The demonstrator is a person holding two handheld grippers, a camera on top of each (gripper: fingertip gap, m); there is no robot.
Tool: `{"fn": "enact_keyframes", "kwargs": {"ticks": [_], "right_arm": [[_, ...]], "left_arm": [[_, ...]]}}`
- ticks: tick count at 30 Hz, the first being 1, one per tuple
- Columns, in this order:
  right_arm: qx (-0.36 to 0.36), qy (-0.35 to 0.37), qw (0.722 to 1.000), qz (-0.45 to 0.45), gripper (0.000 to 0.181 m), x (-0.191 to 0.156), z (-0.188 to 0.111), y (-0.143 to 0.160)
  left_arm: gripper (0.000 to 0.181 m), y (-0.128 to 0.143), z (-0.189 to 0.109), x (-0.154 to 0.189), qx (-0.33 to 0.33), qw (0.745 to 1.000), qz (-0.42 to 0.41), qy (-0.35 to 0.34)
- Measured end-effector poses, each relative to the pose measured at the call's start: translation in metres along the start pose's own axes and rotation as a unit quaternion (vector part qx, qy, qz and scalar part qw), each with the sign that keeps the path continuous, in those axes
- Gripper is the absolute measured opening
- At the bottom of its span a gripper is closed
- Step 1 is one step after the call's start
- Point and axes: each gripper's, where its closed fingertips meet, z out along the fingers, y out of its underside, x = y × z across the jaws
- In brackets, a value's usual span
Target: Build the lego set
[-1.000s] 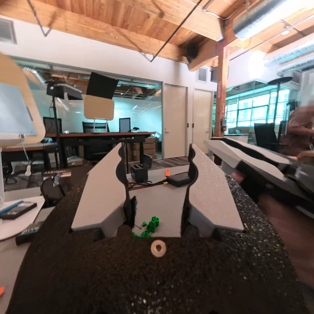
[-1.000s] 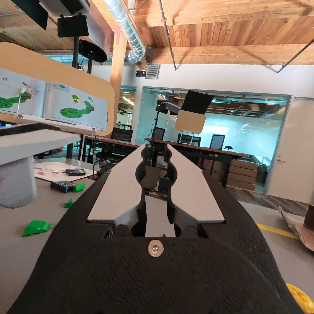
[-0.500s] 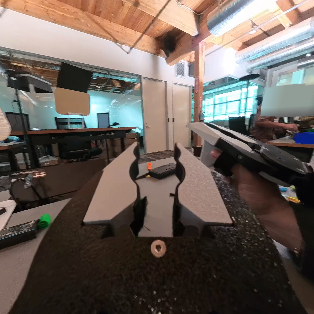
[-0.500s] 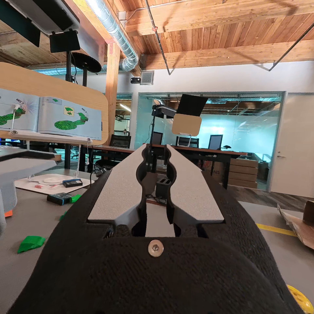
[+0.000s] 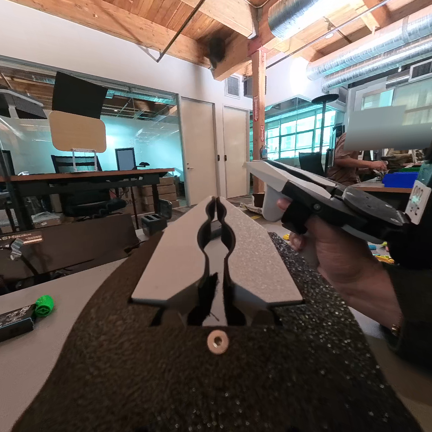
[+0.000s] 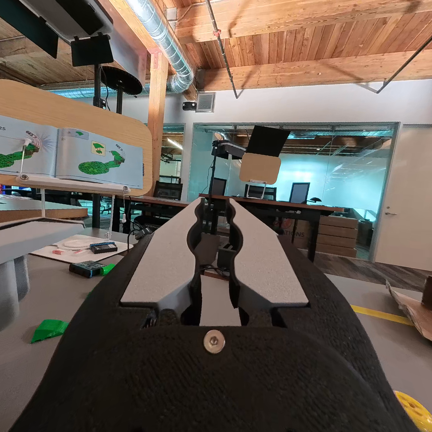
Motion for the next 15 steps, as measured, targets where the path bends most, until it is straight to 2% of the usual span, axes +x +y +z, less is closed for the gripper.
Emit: {"fn": "enact_keyframes", "kwargs": {"ticks": [15], "right_arm": [[-0.016,-0.004,1.000,0.003,0.018,-0.0016,0.0009,0.0060]], "left_arm": [[0.000,0.0016,0.0008,0.0008,-0.003,1.000,0.002,0.001]]}}
